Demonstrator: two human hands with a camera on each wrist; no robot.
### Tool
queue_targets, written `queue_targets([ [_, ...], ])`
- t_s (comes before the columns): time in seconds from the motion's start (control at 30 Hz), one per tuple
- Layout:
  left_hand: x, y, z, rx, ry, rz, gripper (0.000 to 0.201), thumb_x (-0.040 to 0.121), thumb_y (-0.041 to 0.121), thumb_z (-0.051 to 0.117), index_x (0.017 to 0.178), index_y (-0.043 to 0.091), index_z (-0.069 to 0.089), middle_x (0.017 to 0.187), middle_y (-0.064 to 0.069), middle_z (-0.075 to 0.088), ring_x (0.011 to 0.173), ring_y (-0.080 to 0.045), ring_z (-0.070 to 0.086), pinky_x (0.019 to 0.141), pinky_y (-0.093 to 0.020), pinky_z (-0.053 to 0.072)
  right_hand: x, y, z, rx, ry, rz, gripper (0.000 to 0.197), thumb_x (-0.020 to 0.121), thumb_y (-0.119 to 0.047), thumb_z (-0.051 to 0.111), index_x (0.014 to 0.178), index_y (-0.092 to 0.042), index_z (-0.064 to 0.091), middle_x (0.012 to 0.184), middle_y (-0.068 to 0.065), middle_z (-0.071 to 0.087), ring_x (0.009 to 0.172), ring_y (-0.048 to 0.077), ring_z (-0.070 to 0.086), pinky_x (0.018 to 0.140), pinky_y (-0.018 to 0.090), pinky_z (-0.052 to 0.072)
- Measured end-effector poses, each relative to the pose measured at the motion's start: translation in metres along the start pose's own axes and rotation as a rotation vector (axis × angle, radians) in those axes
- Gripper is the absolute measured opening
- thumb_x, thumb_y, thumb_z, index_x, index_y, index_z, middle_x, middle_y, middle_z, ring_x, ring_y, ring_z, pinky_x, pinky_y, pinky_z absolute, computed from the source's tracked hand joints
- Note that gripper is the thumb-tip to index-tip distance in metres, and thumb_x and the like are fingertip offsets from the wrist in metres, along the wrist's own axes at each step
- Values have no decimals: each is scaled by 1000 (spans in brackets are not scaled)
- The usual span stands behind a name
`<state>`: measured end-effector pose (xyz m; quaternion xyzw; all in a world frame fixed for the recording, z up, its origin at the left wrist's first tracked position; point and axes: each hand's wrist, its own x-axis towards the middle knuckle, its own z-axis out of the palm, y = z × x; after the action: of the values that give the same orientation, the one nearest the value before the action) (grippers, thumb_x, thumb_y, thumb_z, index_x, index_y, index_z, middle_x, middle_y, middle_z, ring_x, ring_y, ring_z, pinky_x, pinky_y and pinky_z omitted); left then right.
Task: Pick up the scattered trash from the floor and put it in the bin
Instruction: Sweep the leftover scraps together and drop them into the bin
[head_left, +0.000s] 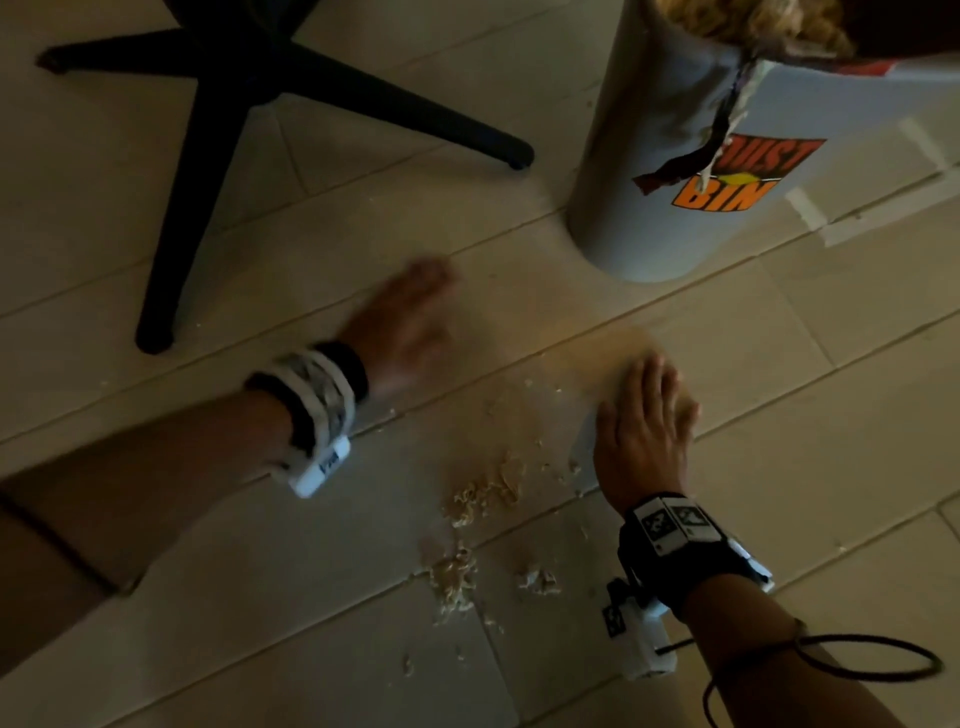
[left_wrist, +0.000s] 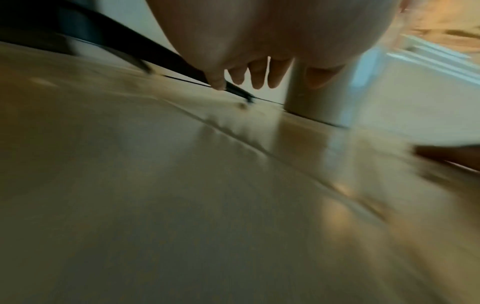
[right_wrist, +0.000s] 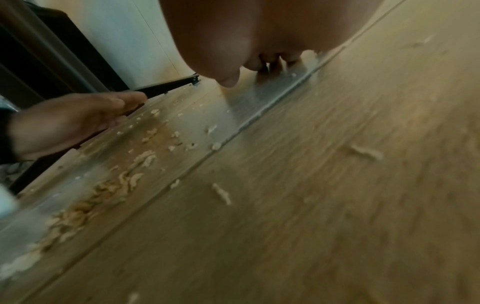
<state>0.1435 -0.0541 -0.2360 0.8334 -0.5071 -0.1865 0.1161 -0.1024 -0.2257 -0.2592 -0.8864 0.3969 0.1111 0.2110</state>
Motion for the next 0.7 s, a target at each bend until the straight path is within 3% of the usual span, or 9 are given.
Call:
queue_targets([
  [0.07,29,-34,-29,-72,117,-267,64,99,37,42,153,17,15,161,-7,6,149,-24,2,121,-44,11,0,0,0,-6,-1,-6,60,104,-35,21,155,-11,1,162,8,-11,149,24,-16,120,49,-11],
  [0.17,70,-82,-62,-113,115,-602,68,100,43,37,154,17,3,162,-3,-5,149,-24,-3,121,-42,6,2,-3,-5,0,-14,7,59,104,-34,21,155,-11,3,163,7,-10,149,24,-15,120,48,-10],
  [0.23,89,-99,-68,-133,65,-729,71,99,48,32,154,17,0,162,-4,-6,149,-27,0,120,-45,10,3,-3,-9,1,-27,9,58,104,-33,20,155,-12,3,163,6,-10,149,24,-14,120,49,-9],
  [0.3,102,-94,-63,-101,-7,-766,71,99,49,30,154,14,2,162,-7,-2,148,-30,6,119,-46,13,3,-3,-9,1,-36,-2,57,104,-33,17,155,-12,2,163,6,-10,149,24,-14,120,50,-8],
  [0.37,107,-69,-52,-12,-32,-665,69,99,48,31,153,12,6,162,-10,1,148,-31,6,119,-46,12,2,-1,-6,0,-15,-15,57,102,-34,12,155,-12,3,163,7,-9,149,25,-13,120,51,-6],
  [0.47,88,-17,-22,53,-105,-344,72,97,51,30,153,10,7,161,-12,1,148,-30,3,119,-45,7,1,1,-3,0,10,-24,61,99,-35,10,155,-11,5,163,8,-7,149,26,-11,120,52,-6],
  [0.63,-10,78,37,173,-349,88,77,94,57,19,152,15,-7,160,-7,-16,148,-23,-14,120,-38,-6,2,-1,-7,40,1,-12,56,104,-29,21,155,-13,5,163,6,-7,149,23,-12,120,49,-8],
  [0.7,-32,87,41,164,-383,214,76,93,57,16,151,17,-12,159,-4,-19,147,-18,-18,120,-33,-7,1,0,-10,69,3,-11,55,104,-28,22,155,-14,7,163,5,-5,150,22,-11,121,47,-7],
])
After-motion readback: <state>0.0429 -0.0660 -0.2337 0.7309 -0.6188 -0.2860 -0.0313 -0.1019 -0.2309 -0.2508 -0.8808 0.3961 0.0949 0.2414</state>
